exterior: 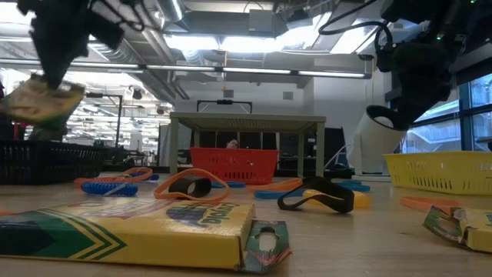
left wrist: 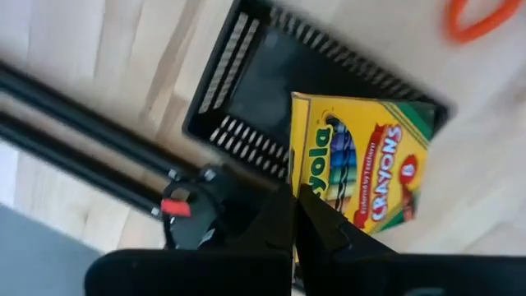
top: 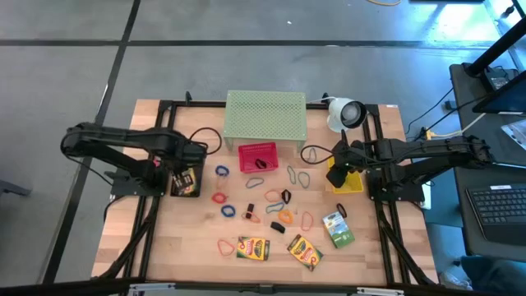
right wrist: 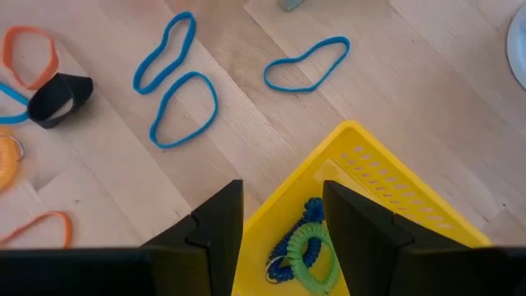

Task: Pick & Place Office Desk Supplies
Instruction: Put the yellow crayon box into the black bin

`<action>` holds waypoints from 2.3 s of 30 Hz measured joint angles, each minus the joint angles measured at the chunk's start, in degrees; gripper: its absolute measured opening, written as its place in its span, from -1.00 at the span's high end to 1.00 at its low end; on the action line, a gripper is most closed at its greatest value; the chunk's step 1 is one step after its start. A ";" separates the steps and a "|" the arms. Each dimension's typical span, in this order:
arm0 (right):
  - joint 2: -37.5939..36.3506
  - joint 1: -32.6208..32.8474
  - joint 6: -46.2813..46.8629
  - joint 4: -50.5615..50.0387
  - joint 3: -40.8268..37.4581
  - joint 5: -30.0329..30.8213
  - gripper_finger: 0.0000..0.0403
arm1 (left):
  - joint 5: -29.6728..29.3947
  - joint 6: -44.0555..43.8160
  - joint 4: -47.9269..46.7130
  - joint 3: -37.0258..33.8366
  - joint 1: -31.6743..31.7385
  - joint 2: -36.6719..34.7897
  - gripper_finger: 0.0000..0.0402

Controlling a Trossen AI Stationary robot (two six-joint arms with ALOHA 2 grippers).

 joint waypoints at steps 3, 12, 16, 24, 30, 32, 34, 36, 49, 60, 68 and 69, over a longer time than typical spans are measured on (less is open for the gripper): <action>0.00 -0.01 0.56 -0.02 0.00 -0.03 0.16 | -0.98 1.06 2.46 -2.48 1.03 0.02 0.99; 0.00 -0.01 1.74 0.00 0.00 -0.22 0.16 | -1.58 10.33 6.06 -6.86 3.67 0.41 0.99; 0.00 -0.01 2.95 0.00 0.00 -0.25 0.16 | -0.50 13.63 10.09 -9.05 3.81 0.44 0.99; 0.00 0.00 4.10 0.13 0.00 -0.45 0.16 | 2.19 19.09 17.76 -12.98 3.79 1.76 0.99; 0.00 -0.01 4.50 0.20 0.00 -0.63 0.16 | 5.02 23.40 20.29 -15.64 4.14 3.95 0.99; 0.00 -0.01 4.64 0.22 0.00 -0.95 0.16 | 5.20 24.01 21.32 -16.14 4.12 4.71 0.99; 0.01 0.00 4.92 0.35 0.00 -1.09 0.16 | 5.24 24.42 21.91 -16.14 4.12 5.18 0.99; 0.00 -0.01 4.98 0.55 0.00 -1.09 0.16 | 5.26 25.00 23.08 -16.14 4.12 5.24 0.99; 0.00 -0.01 5.13 0.81 0.00 -1.09 0.16 | 5.71 26.09 23.85 -16.14 4.16 5.20 0.99; 0.00 0.01 5.12 0.79 0.00 -1.09 0.16 | 7.38 26.68 23.77 -16.07 4.16 5.20 0.94; 0.00 -0.01 4.93 0.79 0.00 -1.09 0.16 | 9.41 31.46 21.38 -12.79 4.16 5.20 0.49; 0.00 -0.01 4.91 0.77 0.00 -1.09 0.16 | 9.21 31.51 21.27 -12.39 4.16 5.20 0.43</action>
